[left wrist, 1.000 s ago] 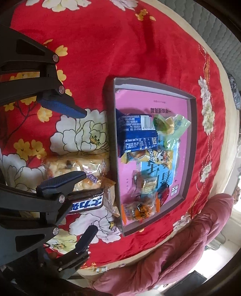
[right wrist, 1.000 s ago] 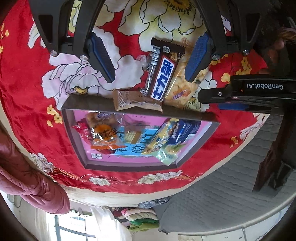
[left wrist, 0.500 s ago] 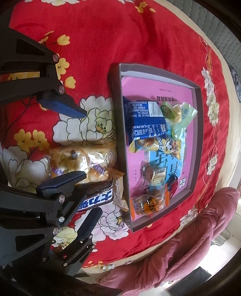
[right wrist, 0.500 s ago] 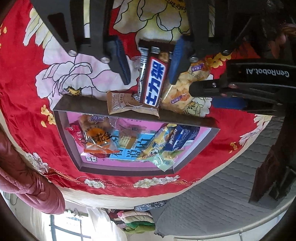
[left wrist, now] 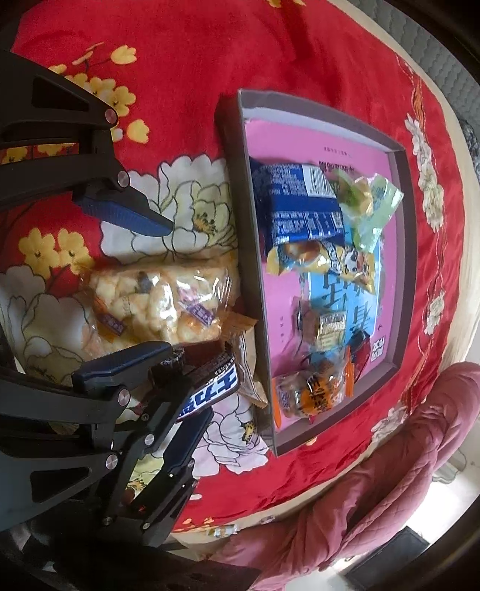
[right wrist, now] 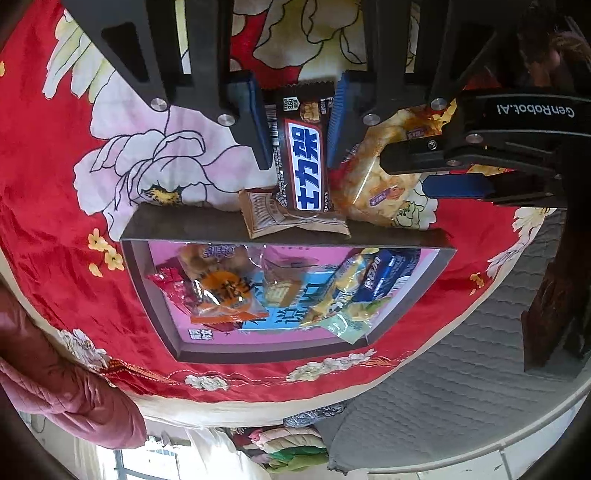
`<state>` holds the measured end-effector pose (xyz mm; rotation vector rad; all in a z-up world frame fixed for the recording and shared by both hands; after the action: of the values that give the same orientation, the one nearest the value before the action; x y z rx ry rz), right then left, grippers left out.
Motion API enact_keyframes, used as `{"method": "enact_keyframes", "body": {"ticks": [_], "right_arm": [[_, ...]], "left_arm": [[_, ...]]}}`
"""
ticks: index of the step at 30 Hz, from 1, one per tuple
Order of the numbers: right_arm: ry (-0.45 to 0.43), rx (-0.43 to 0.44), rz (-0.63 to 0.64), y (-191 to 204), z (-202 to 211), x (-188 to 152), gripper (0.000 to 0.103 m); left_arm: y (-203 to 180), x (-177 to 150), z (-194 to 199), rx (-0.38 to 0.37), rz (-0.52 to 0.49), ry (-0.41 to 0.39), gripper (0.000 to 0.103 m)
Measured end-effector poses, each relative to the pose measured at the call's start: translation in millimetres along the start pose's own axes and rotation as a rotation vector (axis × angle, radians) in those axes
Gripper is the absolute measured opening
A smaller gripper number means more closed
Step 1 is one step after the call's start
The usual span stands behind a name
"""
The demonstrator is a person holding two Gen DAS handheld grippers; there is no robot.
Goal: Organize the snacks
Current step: 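Close the right tool on the candy bar and lift while the left grips and lifts the puff bag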
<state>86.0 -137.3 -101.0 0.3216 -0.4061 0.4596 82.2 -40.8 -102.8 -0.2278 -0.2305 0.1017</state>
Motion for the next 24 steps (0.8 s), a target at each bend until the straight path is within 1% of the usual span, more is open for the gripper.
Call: {"method": "enact_keyframes", "body": {"ticks": [8,14,21,24], "right_arm": [[0.017,0.004,-0.030,-9.1,-3.8,-1.2,0.030],[0.018,0.000,-0.023,-8.2,-4.3,-1.6,0.030],[0.022,0.004,-0.023,-8.0,-5.8,-1.2,0.030],[0.024,0.009,-0.025,-8.5,-6.7,-1.2,0.030]], "left_arm": [[-3.6,7.7,-9.2,-0.011,0.013,0.015,0.062],[-6.2,14.7,-21.0,0.010,0.021,0.040,0.062],[-5.2,17.7,-29.0,0.022,0.029,0.044,0.062],[-5.1,19.4,-32.1,0.023,0.028,0.048,0.059]]}}
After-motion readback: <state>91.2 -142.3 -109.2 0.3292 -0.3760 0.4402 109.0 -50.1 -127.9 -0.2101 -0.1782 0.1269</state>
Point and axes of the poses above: each gripper's, at about its wrist camera, not at the fingertips, and z roughly against the way its jaws point, y to its left, x to its top, the point moved 6 cm from there along -z, roughly the way its jaws point, and after that the axes turned 7 degrees about y, right-handed, at the moved point
